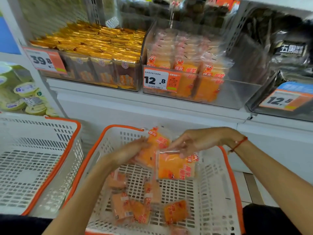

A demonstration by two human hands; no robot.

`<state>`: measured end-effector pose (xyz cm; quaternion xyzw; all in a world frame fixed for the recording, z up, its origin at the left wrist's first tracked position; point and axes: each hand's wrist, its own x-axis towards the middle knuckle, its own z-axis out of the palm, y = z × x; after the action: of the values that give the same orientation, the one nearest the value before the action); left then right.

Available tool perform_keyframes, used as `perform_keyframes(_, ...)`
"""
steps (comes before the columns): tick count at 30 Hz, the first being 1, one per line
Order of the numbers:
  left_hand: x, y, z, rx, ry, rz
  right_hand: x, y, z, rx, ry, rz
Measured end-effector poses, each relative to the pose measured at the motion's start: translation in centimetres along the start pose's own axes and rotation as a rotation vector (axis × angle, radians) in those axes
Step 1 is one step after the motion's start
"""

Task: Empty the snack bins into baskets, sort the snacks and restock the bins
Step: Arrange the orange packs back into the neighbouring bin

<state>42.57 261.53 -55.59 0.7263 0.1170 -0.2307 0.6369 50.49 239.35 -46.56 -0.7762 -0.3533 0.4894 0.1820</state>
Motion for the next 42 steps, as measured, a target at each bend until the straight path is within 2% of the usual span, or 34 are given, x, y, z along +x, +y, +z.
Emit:
perform_keyframes(2,-0.7,0.9,1.0,0.110,-0.099,0.015,-0.5,-1.4,0.1,-0.039,0.038,0.011)
perform_keyframes(6,-2.7,3.2,3.5,0.149,-0.280,0.050,-1.0,-2.0,0.8,0.057,0.511,-0.148)
perform_keyframes(9,-4.0,3.1,4.0,0.118,-0.282,0.064,-1.4,-1.5,1.7,0.183,0.749,-0.179)
perform_keyframes(13,-3.9,3.1,4.3,-0.111,-0.155,0.126,-3.1,-2.5,2.8,0.486,1.149,-0.101)
perform_keyframes(14,-3.5,3.4,4.7,-0.160,-0.097,0.158,-3.5,-2.8,3.0,0.584,1.148,-0.054)
perform_keyframes(17,-2.5,5.3,6.3,-0.350,-0.008,0.256,-3.7,-3.2,4.0,0.712,0.984,-0.033)
perform_keyframes(22,-2.4,9.8,9.0,-0.527,-0.026,0.363,-5.2,-3.5,3.5,0.528,0.934,-0.280)
perform_keyframes(24,-2.4,11.3,9.4,-0.453,-0.006,0.423,-6.6,-3.7,2.6,0.440,0.874,-0.311)
perform_keyframes(27,-2.0,12.5,9.0,-0.268,0.003,0.450,-8.6,-3.2,1.0,0.305,0.909,-0.350)
perform_keyframes(30,-2.4,13.9,7.8,-0.157,-0.025,0.516,-11.0,-2.3,-1.2,0.251,0.924,-0.349)
perform_keyframes(34,-1.6,18.0,5.9,-0.052,0.028,0.594,-13.9,-1.1,-4.1,0.200,0.856,-0.372)
perform_keyframes(37,-1.6,22.0,6.0,0.171,-0.060,0.609,-14.9,-1.2,-6.6,0.070,0.864,-0.390)
perform_keyframes(40,-0.7,24.5,6.5,0.299,-0.012,0.677,-15.0,-1.1,-9.0,-0.031,0.922,-0.398)
perform_keyframes(42,0.2,25.4,6.6,0.275,0.054,0.752,-14.9,-0.4,-9.8,-0.037,1.054,-0.412)
